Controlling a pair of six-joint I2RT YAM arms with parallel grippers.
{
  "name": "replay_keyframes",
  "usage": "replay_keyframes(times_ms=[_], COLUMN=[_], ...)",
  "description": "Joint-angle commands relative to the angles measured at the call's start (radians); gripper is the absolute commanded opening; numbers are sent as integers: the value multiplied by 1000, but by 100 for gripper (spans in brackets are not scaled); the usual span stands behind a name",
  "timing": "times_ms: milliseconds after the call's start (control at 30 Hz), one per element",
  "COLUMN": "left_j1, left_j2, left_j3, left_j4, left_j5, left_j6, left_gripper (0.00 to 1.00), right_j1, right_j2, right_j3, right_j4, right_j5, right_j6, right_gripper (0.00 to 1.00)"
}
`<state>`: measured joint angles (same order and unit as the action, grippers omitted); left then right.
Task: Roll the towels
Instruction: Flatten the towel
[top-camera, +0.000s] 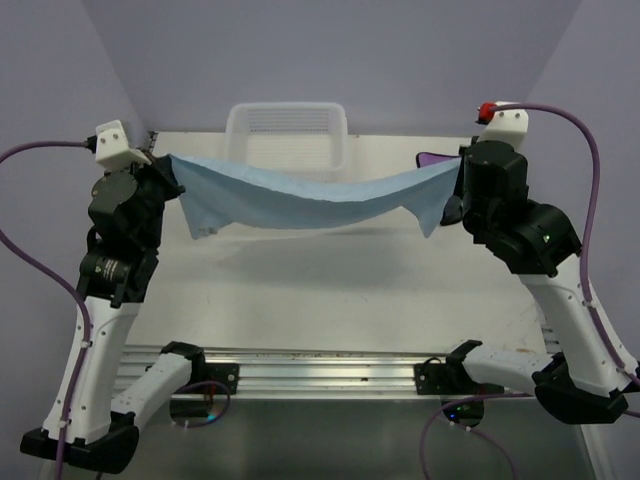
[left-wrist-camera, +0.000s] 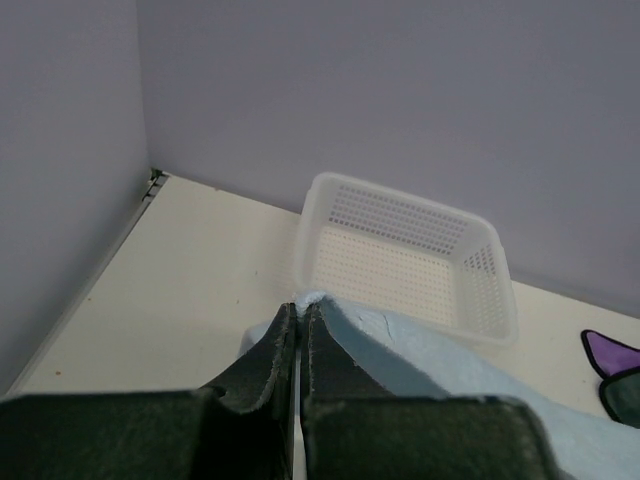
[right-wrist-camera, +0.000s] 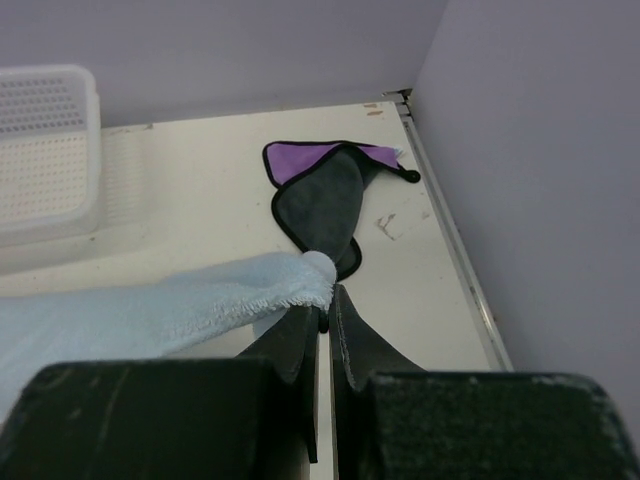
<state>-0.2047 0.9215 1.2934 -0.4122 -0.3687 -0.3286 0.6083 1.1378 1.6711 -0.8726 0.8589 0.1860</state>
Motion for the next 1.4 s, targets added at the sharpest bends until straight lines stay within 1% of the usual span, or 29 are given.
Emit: replay_keyframes(times_ms=[0, 133, 167, 300, 467, 567, 667, 867, 967, 1067, 1200, 1367], left_j1=[22, 25, 25, 25, 25, 25, 24, 24, 24, 24, 24, 24], left_j2=[-61, -156, -205, -308, -400, -438, -472, -521, -555, -567, -561, -486], left_j3=[-98, -186, -201, -262, -284, -283, -276, -243, -259, -298, -348, -391], left_j4=[3, -22, -33, -74, -141, -184, -212, -258, -267, -267, -238, -148], left_j5=[60, 65, 65, 74, 85, 35, 14, -32, -67, -79, -98, -119], left_j6=[-46, -70, -73, -92, -121, -118, -113, -141, -156, -159, -168, -153], left_gripper=[0, 0, 0, 0, 0, 0, 0, 0, 0, 0, 0, 0], right_j1=[-15, -13, -13, -13, -15, -13, -13, -13, -13, -15, -13, -15], right_j2=[19, 8, -6, -62, -134, -180, -219, -250, -272, -277, -238, -152], right_j3=[65, 78, 66, -19, -121, -163, -180, -157, -191, -237, -300, -379], right_j4=[-88, -158, -170, -184, -232, -272, -304, -384, -391, -376, -321, -224], right_j5=[43, 22, 5, -46, -66, -55, -54, -90, -110, -112, -86, 25], right_j6=[-22, 21, 33, 58, 109, 124, 132, 142, 150, 147, 141, 136], right_gripper=[0, 0, 0, 0, 0, 0, 0, 0, 0, 0, 0, 0])
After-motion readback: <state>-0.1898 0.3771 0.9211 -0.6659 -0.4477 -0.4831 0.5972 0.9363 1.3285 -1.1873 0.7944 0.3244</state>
